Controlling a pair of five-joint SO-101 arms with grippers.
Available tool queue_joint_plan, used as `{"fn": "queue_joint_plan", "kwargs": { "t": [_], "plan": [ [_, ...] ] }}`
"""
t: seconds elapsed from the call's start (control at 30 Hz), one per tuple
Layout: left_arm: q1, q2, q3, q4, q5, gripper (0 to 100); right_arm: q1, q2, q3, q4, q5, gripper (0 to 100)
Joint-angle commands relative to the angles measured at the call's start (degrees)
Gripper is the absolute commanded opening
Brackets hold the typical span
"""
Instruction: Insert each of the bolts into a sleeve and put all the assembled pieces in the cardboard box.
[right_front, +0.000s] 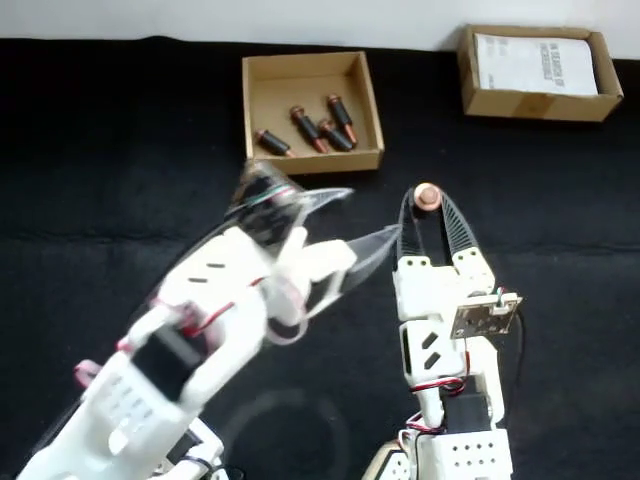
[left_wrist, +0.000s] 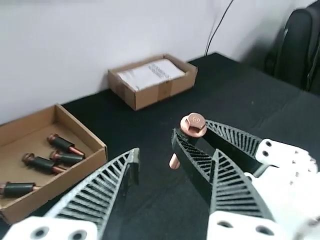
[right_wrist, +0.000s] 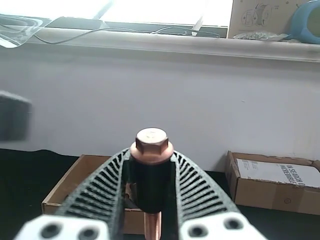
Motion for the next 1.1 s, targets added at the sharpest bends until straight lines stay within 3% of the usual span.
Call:
{"fn": "queue_joint_plan", "kwargs": {
  "t": [0.0, 0.23, 0.53, 0.83, 1.07],
  "plan": [
    [-2.2, -10.9, -2.7, 5.5, -0.2, 20, -0.4, -0.1, -4.9, 1.0, 0.4, 0.8],
    [-10.3, -22.6, -2.6, 18.5, -0.2, 1, -0.4, 0.0, -17.2, 12.3, 0.4, 0.8],
    [-27.0, -32.8, 8.7, 21.4, -0.1, 2, -0.4, 15.8, -38.3, 16.6, 0.3, 0.8],
    [-34.0, -41.8, 23.3, 21.5, -0.1, 2, -0.6, 44.6, -61.0, 17.5, 0.1, 0.8],
    [-38.0, -41.5, 29.1, 21.7, -0.1, 2, -6.5, 64.1, -81.2, 36.4, 0.1, 0.8]
  ]
}}
